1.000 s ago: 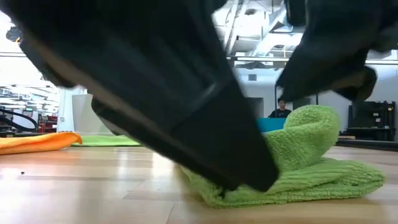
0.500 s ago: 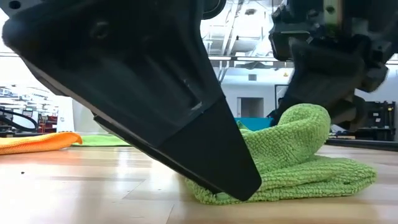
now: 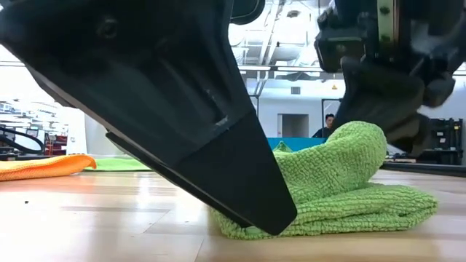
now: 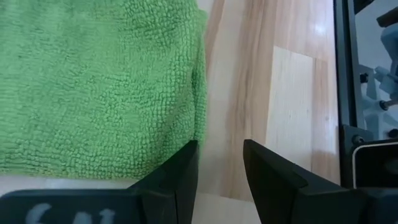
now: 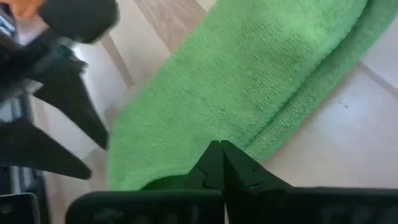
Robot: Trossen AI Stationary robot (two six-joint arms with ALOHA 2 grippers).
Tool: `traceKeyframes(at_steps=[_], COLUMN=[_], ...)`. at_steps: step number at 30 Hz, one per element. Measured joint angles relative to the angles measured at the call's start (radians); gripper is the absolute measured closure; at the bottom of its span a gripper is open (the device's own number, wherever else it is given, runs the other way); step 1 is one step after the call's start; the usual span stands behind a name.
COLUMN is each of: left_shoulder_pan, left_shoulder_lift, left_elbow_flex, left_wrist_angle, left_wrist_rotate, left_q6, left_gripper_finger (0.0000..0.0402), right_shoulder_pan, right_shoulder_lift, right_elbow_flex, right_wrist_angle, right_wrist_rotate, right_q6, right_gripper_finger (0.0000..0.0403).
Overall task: Fold microfiber towels
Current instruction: Fold the right green towel
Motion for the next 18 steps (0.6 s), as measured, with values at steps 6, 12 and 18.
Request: traceKeyframes(at_steps=[6,12,18], left_shoulder_pan=[-0.002,-0.02,-0.029], left_shoulder_lift=[-0.031,-0.149,-0.092], left_elbow_flex=[-0.003,0.002,-0.001], left_wrist_angle=[-0.004,-0.019,-0.006], left_wrist_rotate=[0.037,-0.126,-0.17], left_q6=[0.007,0.12,0.136], left_gripper_finger=[0.0278,0.0278,0.0278], right_shoulder_pan=[0.012,0.066,0.067], right_shoulder_lift=[-0.038,-0.046,-0.011], right_elbow_flex=[0.0,0.0,0.0], right_wrist_angle=[0.017,0.182,0.171], right_wrist_rotate=[0.039,0.051,0.06], right_q6=[-0.013,-0.133,-0.116], right_gripper_finger=[0.0361,0.035,0.0361])
